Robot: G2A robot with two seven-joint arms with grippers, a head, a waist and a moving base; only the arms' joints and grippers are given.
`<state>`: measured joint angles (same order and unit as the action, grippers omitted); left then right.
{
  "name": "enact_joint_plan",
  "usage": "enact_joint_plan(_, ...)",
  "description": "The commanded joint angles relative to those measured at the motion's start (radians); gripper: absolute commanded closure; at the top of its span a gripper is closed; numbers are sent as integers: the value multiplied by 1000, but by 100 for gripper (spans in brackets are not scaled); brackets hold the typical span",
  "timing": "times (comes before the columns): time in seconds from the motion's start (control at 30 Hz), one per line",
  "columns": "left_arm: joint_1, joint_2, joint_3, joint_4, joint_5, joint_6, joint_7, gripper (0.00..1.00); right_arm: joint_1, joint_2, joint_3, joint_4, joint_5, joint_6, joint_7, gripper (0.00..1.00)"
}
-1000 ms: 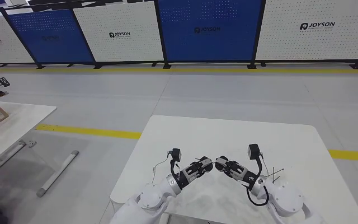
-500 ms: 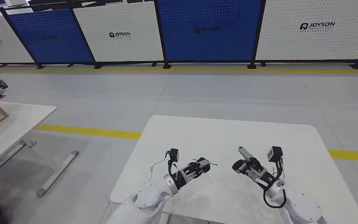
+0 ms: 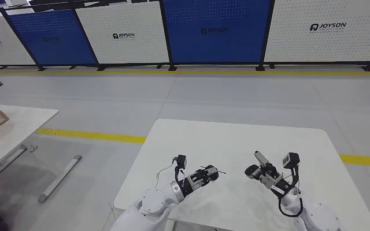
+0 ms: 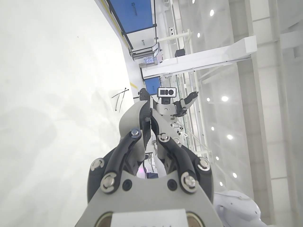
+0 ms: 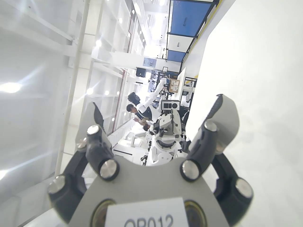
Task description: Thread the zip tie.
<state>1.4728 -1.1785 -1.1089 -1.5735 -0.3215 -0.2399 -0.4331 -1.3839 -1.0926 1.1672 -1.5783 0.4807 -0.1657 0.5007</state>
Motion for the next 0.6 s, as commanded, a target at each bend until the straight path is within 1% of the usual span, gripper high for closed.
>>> enact_joint_plan(0.0, -1, -2, 4, -7, -4, 4, 20, 100, 0, 0, 0, 0, 0, 0, 0, 0)
enact_joint_plan(0.07, -7, -4, 10, -15, 6, 15, 50, 100, 0, 0, 0, 0, 0, 0, 0, 0)
enact_joint_plan(0.13, -14, -6, 16, -21, 13, 19, 64, 100, 0, 0, 0, 0, 0, 0, 0, 0)
enact_joint_plan(0.2, -22, -7, 9, -34, -2, 15, 83, 100, 0, 0, 0, 0, 0, 0, 0, 0)
enact_joint_plan(0.23, -22, -7, 5, -43, -6, 12, 83, 100, 0, 0, 0, 0, 0, 0, 0, 0)
enact_joint_plan(0.3, -16, -4, -10, -73, -7, -4, 82, 100, 0, 0, 0, 0, 0, 0, 0, 0)
enact_joint_plan(0.4, 1, 1, -29, -108, 10, -1, 89, 100, 0, 0, 0, 0, 0, 0, 0, 0)
enact_joint_plan(0.57, 4, 2, -32, -113, 13, 2, 90, 100, 0, 0, 0, 0, 0, 0, 0, 0)
